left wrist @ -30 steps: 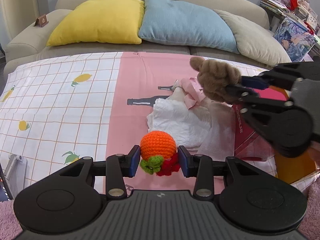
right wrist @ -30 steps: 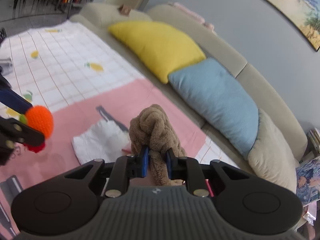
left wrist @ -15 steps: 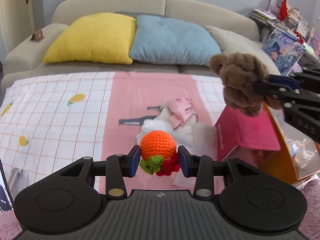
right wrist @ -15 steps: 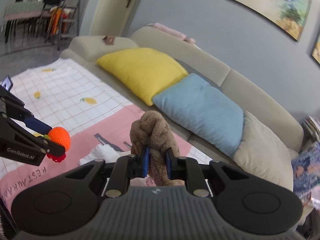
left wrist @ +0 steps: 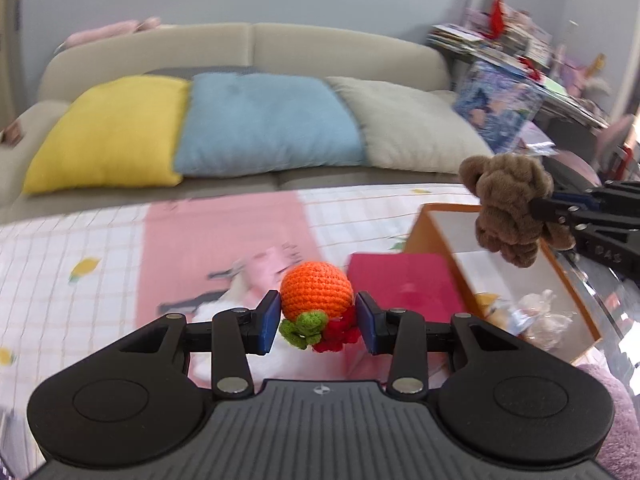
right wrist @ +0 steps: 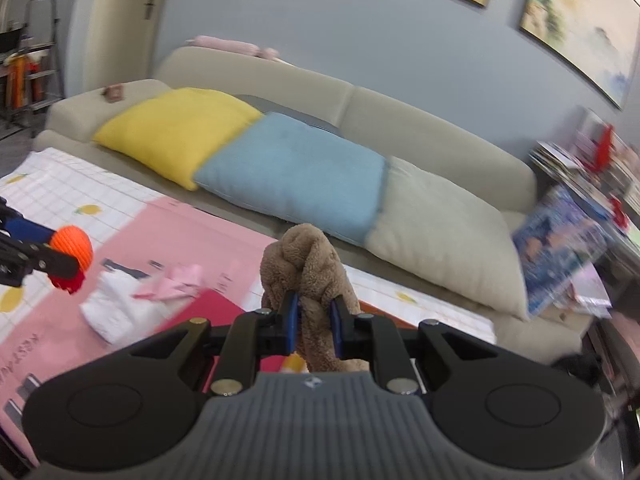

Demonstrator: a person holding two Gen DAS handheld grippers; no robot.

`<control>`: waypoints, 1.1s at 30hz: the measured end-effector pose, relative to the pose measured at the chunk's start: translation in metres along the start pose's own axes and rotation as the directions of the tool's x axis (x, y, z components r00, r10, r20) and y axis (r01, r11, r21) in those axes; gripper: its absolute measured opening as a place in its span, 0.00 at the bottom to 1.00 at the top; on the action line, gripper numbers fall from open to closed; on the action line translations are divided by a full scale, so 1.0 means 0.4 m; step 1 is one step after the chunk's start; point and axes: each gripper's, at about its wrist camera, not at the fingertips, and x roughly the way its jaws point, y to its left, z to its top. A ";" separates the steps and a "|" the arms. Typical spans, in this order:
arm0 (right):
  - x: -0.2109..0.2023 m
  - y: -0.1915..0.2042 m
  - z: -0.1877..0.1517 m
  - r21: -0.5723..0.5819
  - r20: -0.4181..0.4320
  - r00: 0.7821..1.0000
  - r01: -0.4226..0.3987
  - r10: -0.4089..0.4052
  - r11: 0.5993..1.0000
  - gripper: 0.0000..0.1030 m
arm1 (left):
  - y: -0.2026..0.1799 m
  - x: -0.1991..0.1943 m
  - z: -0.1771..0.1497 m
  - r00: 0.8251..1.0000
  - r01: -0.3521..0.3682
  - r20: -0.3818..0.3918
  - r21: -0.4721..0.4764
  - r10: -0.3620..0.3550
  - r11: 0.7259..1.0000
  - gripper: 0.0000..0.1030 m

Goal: Organize soft objects
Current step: 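Lift the brown plush with the right tool toward the orange box, then lower the plush and fruit into the orange box and open both tools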

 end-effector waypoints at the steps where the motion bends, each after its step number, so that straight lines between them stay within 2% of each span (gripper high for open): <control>1: -0.001 -0.017 -0.010 0.011 -0.005 1.000 0.011 -0.010 1.000 0.15 | -0.021 0.005 0.008 1.000 0.013 0.004 0.020 -0.013 1.000 0.45; 10: 0.046 -0.156 -0.104 0.082 -0.083 0.993 0.094 -0.087 0.992 0.15 | -0.208 0.080 0.076 0.995 0.104 -0.002 0.153 -0.105 0.983 0.45; 14: 0.098 -0.215 -0.151 0.149 -0.143 0.987 0.098 -0.077 0.984 0.15 | -0.284 0.120 0.096 0.992 0.129 -0.024 0.217 -0.127 0.968 0.45; 19: 0.179 -0.243 -0.204 0.159 -0.211 0.973 0.131 -0.096 0.979 0.15 | -0.368 0.158 0.111 0.988 0.152 -0.042 0.293 -0.147 0.944 0.45; 26: 0.270 -0.239 -0.250 0.120 -0.272 0.955 0.151 -0.113 0.981 0.15 | -0.427 0.222 0.117 0.985 0.169 -0.080 0.360 -0.150 0.918 0.45; 33: 0.330 -0.241 -0.270 0.142 -0.337 0.941 0.093 -0.041 0.985 0.18 | -0.449 0.285 0.118 0.980 0.192 -0.121 0.398 -0.156 0.897 0.45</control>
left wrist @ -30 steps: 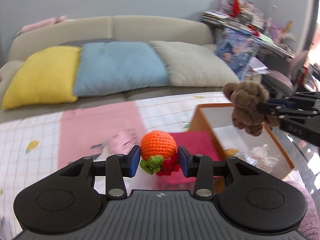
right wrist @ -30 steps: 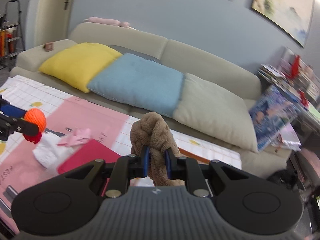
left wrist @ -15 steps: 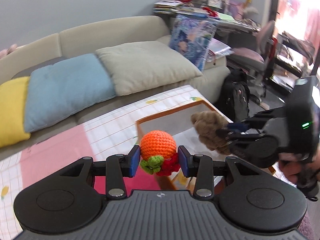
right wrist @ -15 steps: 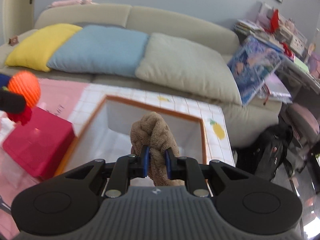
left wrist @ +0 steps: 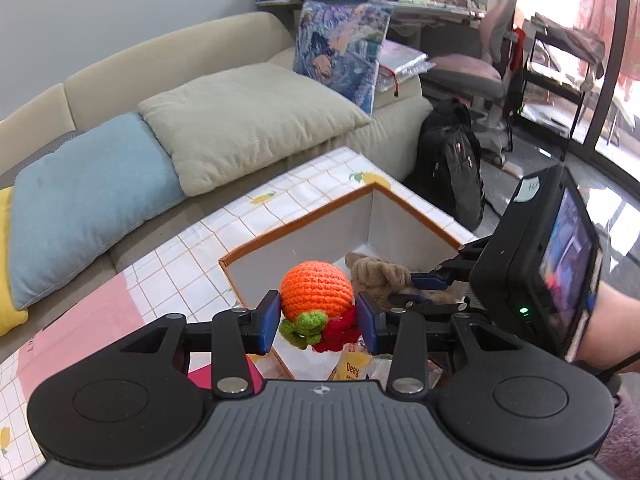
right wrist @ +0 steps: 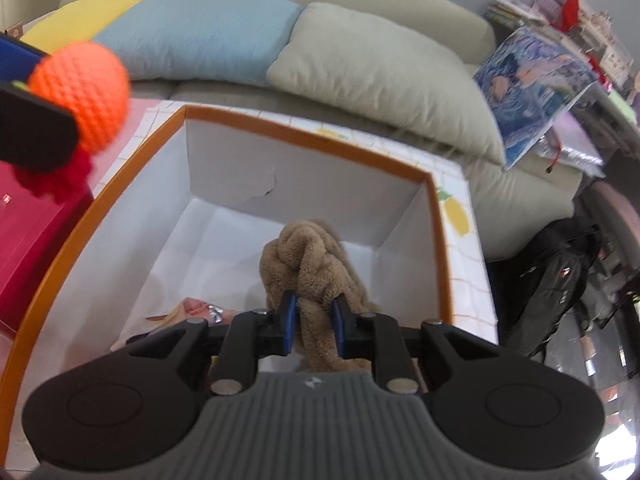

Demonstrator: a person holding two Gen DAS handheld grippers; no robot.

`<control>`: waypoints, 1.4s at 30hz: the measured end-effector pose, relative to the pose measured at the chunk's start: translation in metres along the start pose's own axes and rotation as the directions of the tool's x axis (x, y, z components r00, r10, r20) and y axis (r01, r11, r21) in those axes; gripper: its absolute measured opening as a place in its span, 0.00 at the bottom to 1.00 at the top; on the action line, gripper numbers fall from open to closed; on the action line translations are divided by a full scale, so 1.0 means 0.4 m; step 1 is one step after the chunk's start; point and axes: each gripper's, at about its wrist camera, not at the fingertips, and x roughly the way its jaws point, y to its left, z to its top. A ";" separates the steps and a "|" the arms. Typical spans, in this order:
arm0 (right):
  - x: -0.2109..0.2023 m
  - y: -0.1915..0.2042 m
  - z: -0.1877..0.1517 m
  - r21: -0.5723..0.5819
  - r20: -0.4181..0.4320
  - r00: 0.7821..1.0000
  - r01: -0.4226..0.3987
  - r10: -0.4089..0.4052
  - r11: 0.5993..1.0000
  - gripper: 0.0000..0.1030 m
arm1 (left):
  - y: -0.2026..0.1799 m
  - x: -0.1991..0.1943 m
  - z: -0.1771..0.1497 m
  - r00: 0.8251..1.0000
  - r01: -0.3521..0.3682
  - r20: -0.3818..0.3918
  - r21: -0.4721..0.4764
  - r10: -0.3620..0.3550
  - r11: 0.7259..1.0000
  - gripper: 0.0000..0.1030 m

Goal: Organize soft objects
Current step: 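Lower the plush and fruit into the orange box and open both tools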

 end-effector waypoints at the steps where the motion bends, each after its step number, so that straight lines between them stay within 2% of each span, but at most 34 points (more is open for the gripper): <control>1: 0.004 -0.001 0.002 0.006 -0.015 1.000 -0.023 0.023 1.000 0.18 | -0.001 0.010 0.001 1.000 0.002 -0.007 0.006 -0.002 1.000 0.45; 6: -0.012 -0.011 0.001 0.019 -0.028 0.998 -0.062 0.063 0.998 0.22 | -0.001 0.042 -0.005 0.999 0.011 -0.031 0.029 -0.010 1.000 0.45; 9: -0.047 -0.030 0.000 0.053 -0.009 0.996 -0.092 0.092 0.994 0.31 | -0.006 0.061 -0.001 0.999 0.014 -0.037 0.045 -0.012 0.999 0.45; 16: -0.104 -0.045 -0.013 0.104 0.012 0.994 -0.108 0.108 0.989 0.36 | -0.059 0.104 -0.011 0.999 0.032 -0.045 0.156 -0.025 0.987 0.45; 21: -0.103 -0.026 -0.027 0.075 -0.011 0.996 -0.082 0.083 0.994 0.37 | -0.077 0.137 -0.022 0.997 0.007 -0.072 0.194 0.007 0.981 0.45; 25: -0.102 -0.017 -0.040 0.064 -0.021 0.997 -0.076 0.078 0.995 0.42 | -0.070 0.130 -0.025 0.997 0.011 -0.077 0.172 0.003 0.985 0.46; 32: -0.108 -0.007 -0.047 0.067 -0.026 0.997 -0.066 0.068 0.996 0.42 | -0.064 0.108 -0.021 0.997 0.031 -0.069 0.152 -0.021 0.988 0.50; 42: -0.165 0.000 -0.051 0.091 -0.004 0.999 -0.041 0.042 0.995 0.50 | -0.052 0.006 -0.016 0.999 0.042 0.017 0.105 -0.044 0.994 0.51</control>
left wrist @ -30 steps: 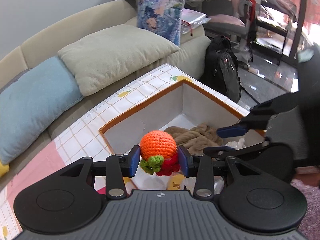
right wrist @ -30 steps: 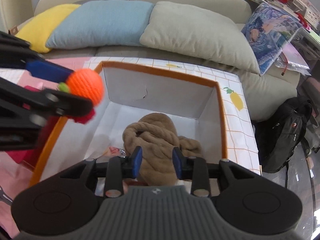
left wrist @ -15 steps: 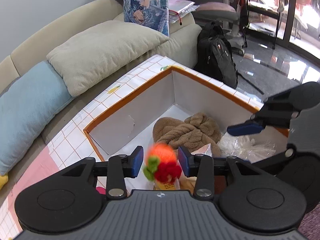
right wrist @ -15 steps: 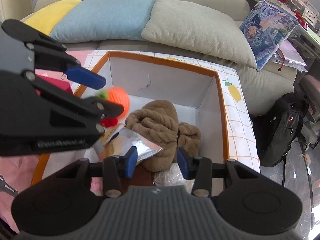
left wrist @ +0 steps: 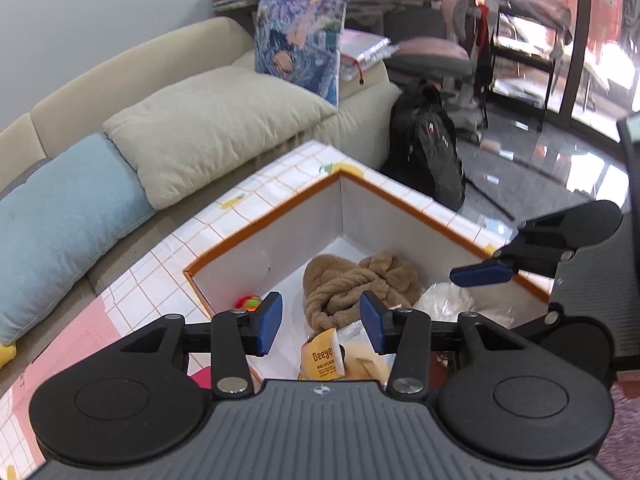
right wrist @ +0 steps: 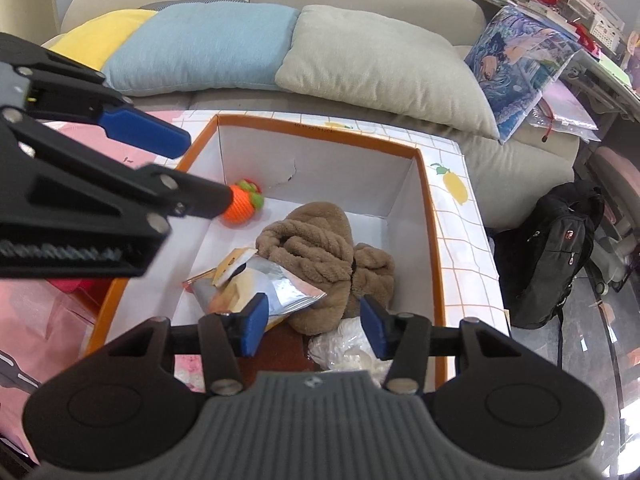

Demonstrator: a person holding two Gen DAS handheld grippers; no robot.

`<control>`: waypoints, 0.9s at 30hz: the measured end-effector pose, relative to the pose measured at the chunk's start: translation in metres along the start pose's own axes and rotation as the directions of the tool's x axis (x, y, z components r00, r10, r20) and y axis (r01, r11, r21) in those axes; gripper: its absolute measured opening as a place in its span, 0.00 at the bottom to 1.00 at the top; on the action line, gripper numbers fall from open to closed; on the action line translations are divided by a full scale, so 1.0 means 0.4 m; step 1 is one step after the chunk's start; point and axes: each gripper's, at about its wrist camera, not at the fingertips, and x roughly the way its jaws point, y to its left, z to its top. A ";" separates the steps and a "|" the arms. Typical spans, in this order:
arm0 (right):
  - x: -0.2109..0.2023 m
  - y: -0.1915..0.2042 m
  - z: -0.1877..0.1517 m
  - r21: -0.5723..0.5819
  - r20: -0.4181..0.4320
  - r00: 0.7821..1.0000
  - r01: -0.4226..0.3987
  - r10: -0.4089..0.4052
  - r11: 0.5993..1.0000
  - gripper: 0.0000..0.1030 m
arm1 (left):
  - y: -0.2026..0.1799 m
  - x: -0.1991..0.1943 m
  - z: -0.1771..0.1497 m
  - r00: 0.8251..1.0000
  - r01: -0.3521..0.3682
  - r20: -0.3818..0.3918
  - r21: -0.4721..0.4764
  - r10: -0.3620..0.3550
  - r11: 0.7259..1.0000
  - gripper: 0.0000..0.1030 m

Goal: Organize soft objects
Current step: 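Lower the plush and fruit into the orange box and open both tools, then withdraw both open tools from the box back over the bed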

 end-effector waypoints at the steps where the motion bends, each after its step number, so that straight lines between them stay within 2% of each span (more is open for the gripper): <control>1: -0.009 0.003 -0.002 0.005 0.004 1.000 0.004 -0.004 1.000 0.51 | 0.001 -0.015 -0.001 1.000 -0.001 0.014 -0.007 0.001 1.000 0.51; 7: -0.073 0.043 -0.011 0.036 0.050 0.998 0.030 -0.032 0.999 0.53 | 0.006 -0.118 -0.026 0.995 -0.016 0.097 -0.021 0.018 1.000 0.51; 12: -0.119 0.097 -0.026 0.088 0.088 0.995 0.045 -0.053 0.995 0.54 | 0.027 -0.188 -0.065 0.992 -0.024 0.123 -0.058 0.031 0.998 0.51; 19: -0.165 0.189 -0.059 0.137 0.105 0.994 0.014 -0.028 0.991 0.54 | 0.063 -0.258 -0.157 0.996 -0.025 0.086 -0.129 0.036 0.991 0.50; 27: -0.186 0.286 -0.101 0.182 0.111 0.994 -0.041 0.020 0.982 0.54 | 0.125 -0.324 -0.304 0.994 -0.091 0.029 -0.248 0.102 0.964 0.47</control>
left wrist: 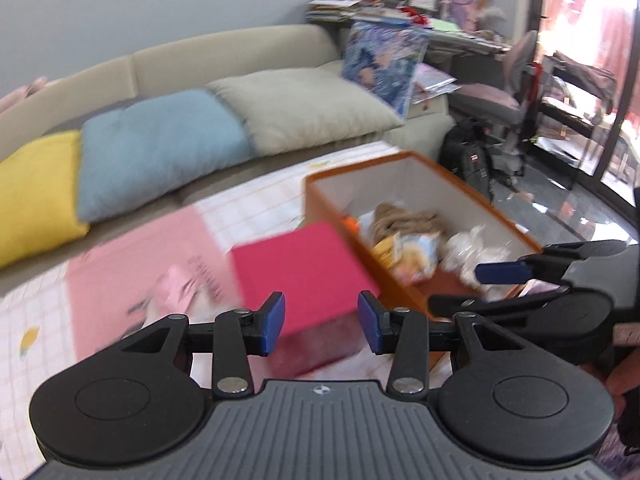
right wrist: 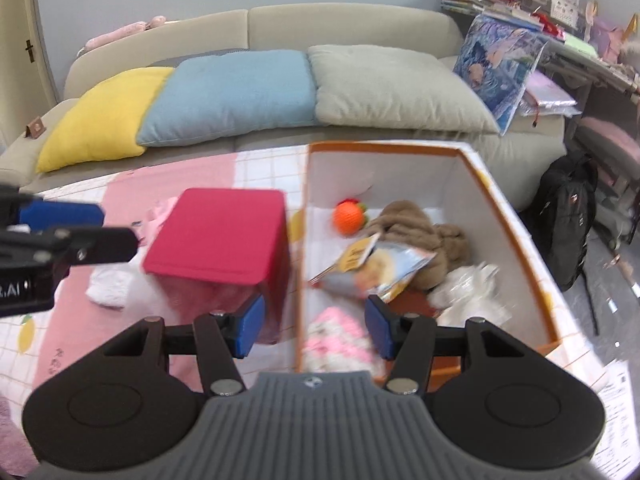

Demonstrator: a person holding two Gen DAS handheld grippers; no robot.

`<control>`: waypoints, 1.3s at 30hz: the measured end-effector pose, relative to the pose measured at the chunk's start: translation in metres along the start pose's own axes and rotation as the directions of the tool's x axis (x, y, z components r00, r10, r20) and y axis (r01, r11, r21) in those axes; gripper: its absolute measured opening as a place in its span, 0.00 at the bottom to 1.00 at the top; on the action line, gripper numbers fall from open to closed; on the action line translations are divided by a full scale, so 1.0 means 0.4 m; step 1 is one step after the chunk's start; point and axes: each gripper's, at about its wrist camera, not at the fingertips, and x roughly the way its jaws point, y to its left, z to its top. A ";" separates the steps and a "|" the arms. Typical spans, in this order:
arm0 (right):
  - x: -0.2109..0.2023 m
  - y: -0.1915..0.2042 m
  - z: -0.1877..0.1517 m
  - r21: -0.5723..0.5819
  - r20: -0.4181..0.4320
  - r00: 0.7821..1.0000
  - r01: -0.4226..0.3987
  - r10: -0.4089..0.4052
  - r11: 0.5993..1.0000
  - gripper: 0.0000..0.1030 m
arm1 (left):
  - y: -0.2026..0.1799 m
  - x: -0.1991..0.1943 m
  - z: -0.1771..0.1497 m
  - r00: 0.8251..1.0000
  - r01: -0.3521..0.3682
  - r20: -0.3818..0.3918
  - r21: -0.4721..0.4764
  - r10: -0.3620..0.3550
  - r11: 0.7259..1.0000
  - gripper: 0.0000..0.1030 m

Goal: Organize soft objects
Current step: 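Withdraw both open tools from the box back over the bed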

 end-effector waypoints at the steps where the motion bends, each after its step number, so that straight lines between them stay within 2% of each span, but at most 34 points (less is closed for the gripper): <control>1: 0.001 0.013 -0.006 -0.004 -0.009 1.000 -0.007 0.007 1.000 0.54 | 0.014 -0.005 -0.014 1.000 -0.013 -0.009 -0.018 0.013 1.000 0.47; 8: 0.024 0.108 -0.046 -0.052 -0.075 0.995 -0.076 0.072 0.996 0.55 | 0.098 -0.033 -0.118 0.996 -0.065 -0.076 -0.134 0.055 0.989 0.46; 15: 0.061 0.204 -0.071 -0.162 -0.100 0.990 -0.111 0.095 0.981 0.56 | 0.164 -0.056 -0.205 0.987 -0.119 -0.130 -0.221 0.092 0.968 0.46; 21: 0.081 0.280 -0.064 -0.227 -0.096 0.983 -0.174 0.156 0.958 0.56 | 0.223 -0.061 -0.229 0.984 -0.160 -0.125 -0.277 0.129 0.948 0.46; 26: 0.092 0.349 -0.055 -0.311 -0.094 0.975 -0.222 0.203 0.924 0.55 | 0.268 -0.060 -0.233 0.981 -0.182 -0.119 -0.312 0.152 0.933 0.46; 29: 0.112 0.378 -0.049 -0.339 -0.108 0.972 -0.235 0.210 0.911 0.52 | 0.285 -0.055 -0.235 0.984 -0.166 -0.116 -0.312 0.136 0.935 0.46; 32: 0.143 0.400 -0.047 -0.345 -0.130 0.970 -0.238 0.205 0.908 0.52 | 0.299 -0.045 -0.243 0.985 -0.153 -0.123 -0.322 0.119 0.934 0.46; 35: 0.182 0.411 -0.052 -0.306 -0.163 0.968 -0.235 0.193 0.923 0.54 | 0.308 -0.035 -0.257 0.985 -0.140 -0.140 -0.329 0.099 0.934 0.46; 37: 0.214 0.415 -0.055 -0.267 -0.183 0.969 -0.212 0.166 0.940 0.64 | 0.311 -0.027 -0.264 0.982 -0.152 -0.158 -0.328 0.104 0.932 0.46; 39: 0.247 0.413 -0.055 -0.211 -0.201 0.969 -0.185 0.143 0.960 0.67 | 0.318 -0.021 -0.268 0.979 -0.164 -0.170 -0.331 0.112 0.929 0.47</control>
